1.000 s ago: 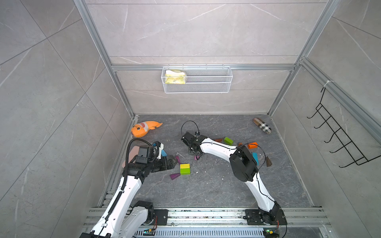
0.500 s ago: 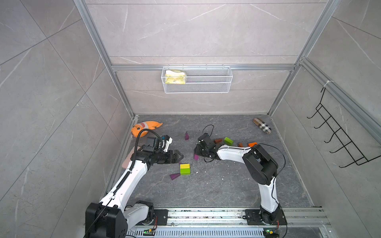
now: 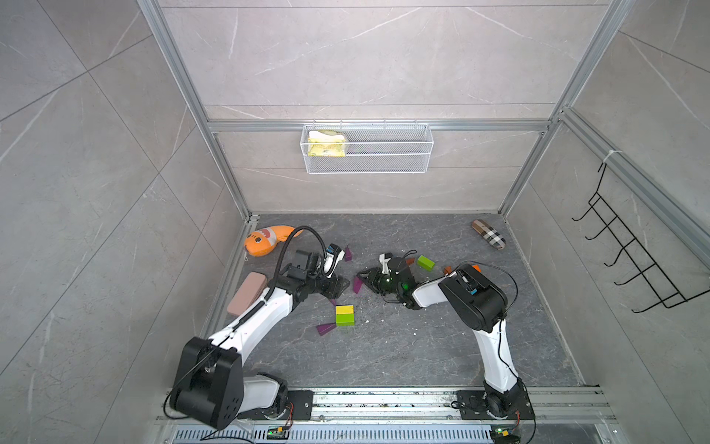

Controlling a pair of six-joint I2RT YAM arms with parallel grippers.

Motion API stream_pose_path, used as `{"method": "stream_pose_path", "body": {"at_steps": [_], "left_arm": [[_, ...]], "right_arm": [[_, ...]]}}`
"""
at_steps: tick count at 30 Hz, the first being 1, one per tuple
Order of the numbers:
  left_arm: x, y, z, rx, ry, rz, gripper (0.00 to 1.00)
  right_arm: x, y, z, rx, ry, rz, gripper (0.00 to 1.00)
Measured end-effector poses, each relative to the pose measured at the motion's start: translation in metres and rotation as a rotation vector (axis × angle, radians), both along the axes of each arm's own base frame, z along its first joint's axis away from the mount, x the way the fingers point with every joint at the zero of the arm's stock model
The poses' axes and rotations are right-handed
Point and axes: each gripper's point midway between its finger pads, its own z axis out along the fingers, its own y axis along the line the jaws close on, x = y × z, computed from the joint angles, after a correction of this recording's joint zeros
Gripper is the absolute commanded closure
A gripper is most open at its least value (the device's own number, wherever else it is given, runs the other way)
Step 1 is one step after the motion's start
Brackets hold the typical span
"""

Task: Assemble a small pinwheel with building blocks
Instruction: Pick up the building block from the center of the board, then place the building block at the center of the board.

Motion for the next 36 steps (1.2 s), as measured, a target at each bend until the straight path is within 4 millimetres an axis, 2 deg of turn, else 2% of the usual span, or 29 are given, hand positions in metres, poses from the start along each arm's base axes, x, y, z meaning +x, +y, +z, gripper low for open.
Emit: {"method": "stream_pose_path", "body": {"at_steps": [6,11,17,24,30,36], "left_arm": [[0.010,-0.010,-0.009,0.051,0.003,-0.017,0.37],[0.009,-0.015,-0.013,0.059,0.009,-0.031,0.36],[0.007,-0.020,-0.021,0.066,0.028,-0.045,0.34],[0.010,-0.026,-0.030,0.068,0.046,-0.058,0.34],[0.016,-0.038,-0.046,0.096,0.069,-0.076,0.34],[0.016,-0.061,-0.055,0.149,0.030,-0.145,0.37]], "right_arm": [[-0.001,-0.005,-0.002,0.012,0.001,-0.009,0.72],[-0.004,-0.008,-0.001,-0.005,0.002,-0.011,0.64],[-0.005,-0.012,0.002,-0.026,-0.010,-0.017,0.49],[-0.009,-0.021,0.006,-0.075,-0.014,-0.031,0.43],[-0.016,-0.040,0.006,-0.145,-0.004,-0.047,0.42],[-0.038,-0.080,0.010,-0.323,0.009,-0.058,0.41]]}}
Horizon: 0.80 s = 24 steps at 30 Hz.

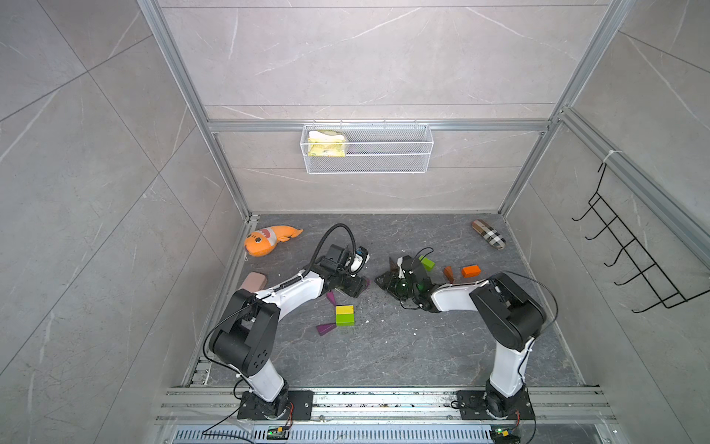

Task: Assemble a small pinwheel with building blocks
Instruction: Place the building block at the center of the board, then pick up the building block from the center of the board.

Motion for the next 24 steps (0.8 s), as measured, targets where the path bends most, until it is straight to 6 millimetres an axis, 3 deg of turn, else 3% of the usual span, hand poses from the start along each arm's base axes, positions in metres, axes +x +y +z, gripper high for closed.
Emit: {"method": "stream_pose_path", "body": {"at_steps": [2,6,9,12,18,24], "left_arm": [[0.000,-0.004,-0.006,0.014,-0.001,-0.025,0.38],[0.007,-0.007,-0.016,0.046,0.000,-0.047,0.41],[0.019,-0.012,-0.017,0.065,-0.008,-0.049,0.41],[0.027,-0.017,-0.016,0.074,-0.021,-0.049,0.41],[0.028,-0.025,-0.022,0.109,-0.016,-0.055,0.44],[0.029,-0.025,-0.034,0.151,-0.006,-0.031,0.46]], "right_arm": [[-0.007,-0.012,0.015,-0.068,-0.024,0.017,0.38],[-0.025,-0.035,0.065,-0.172,-0.145,0.069,0.26],[-0.043,-0.049,0.087,-0.226,-0.209,0.121,0.22],[-0.058,-0.058,0.084,-0.282,-0.214,0.177,0.12],[-0.091,-0.075,0.055,-0.332,-0.146,0.237,0.11],[-0.102,-0.074,0.053,-0.315,-0.140,0.274,0.10]]}}
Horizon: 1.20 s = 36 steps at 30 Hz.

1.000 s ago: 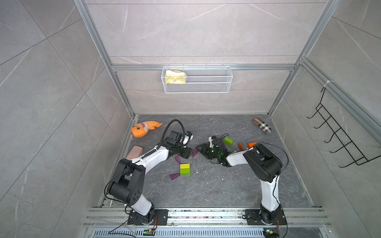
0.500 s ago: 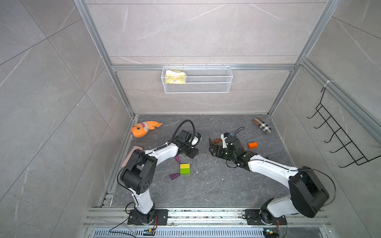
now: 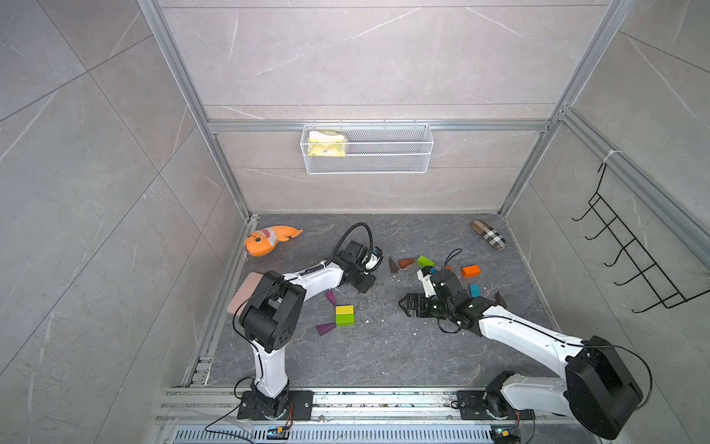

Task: Assemble a small pinwheel with building blocks
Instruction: Pick up the building block from the center of the board.

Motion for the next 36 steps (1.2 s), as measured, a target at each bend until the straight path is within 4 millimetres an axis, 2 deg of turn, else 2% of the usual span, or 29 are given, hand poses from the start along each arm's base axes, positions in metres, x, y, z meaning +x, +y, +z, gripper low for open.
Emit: {"method": "stream_pose_path", "body": {"at_steps": [8,16,24,29,33,36], "left_arm": [[0.006,0.008,-0.011,0.040,0.013,0.075,0.47],[0.011,0.005,-0.008,0.028,0.012,0.099,0.57],[0.009,0.005,-0.021,0.042,0.046,0.106,0.61],[0.008,0.005,-0.023,0.041,0.053,0.108,0.69],[0.007,0.004,-0.023,0.034,0.058,0.106,0.80],[0.007,0.004,-0.023,0.032,0.059,0.106,0.82]], "right_arm": [[-0.005,0.000,-0.005,0.001,0.013,0.018,0.10],[-0.006,0.001,-0.005,0.005,0.018,0.023,0.10],[-0.007,0.001,-0.005,0.002,0.015,0.029,0.10],[-0.008,0.002,-0.005,0.006,0.015,0.042,0.11],[-0.011,0.001,-0.007,-0.004,0.010,0.059,0.12],[-0.019,-0.003,-0.011,-0.009,0.007,0.069,0.11]]}}
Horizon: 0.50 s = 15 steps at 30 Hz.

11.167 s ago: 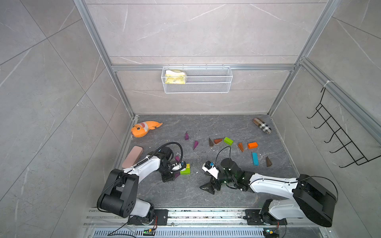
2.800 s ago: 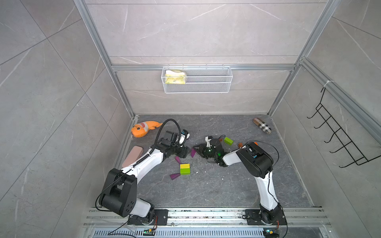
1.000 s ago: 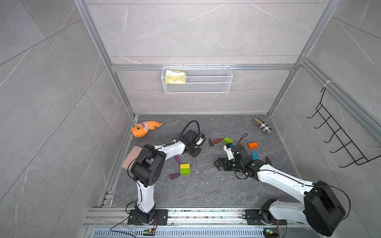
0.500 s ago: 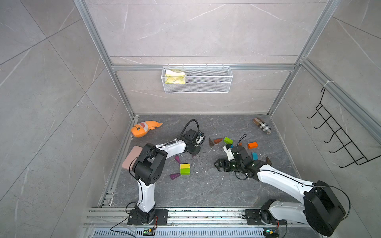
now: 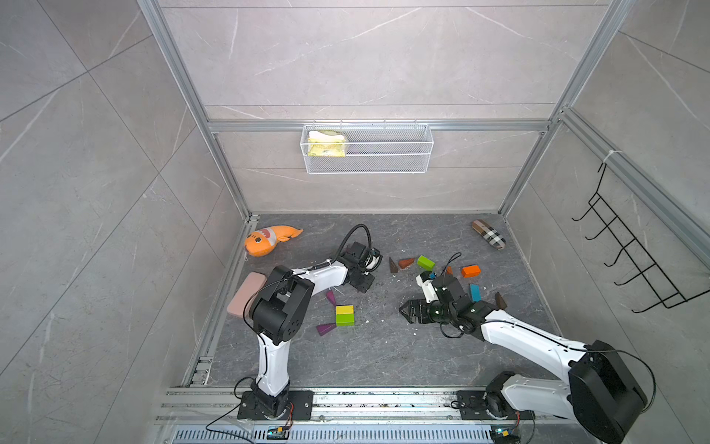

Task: Assemble a small pinwheel with building blocks
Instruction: Pick up the building block from the center of the board, then assemble the building block at the center of the board.

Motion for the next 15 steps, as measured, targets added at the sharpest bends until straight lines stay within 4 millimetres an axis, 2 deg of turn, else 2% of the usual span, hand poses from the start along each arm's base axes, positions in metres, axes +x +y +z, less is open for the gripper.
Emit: {"method": "stream_pose_path", "body": {"at_steps": [6,15], "left_arm": [[-0.011,0.005,0.001,-0.001,0.010,-0.006,0.85],[-0.041,0.021,0.027,-0.048,-0.035,-0.006,0.86]], "right_arm": [[-0.009,-0.005,-0.003,-0.007,-0.007,0.012,0.12],[-0.020,-0.002,-0.008,-0.009,0.003,0.050,0.12]]}}
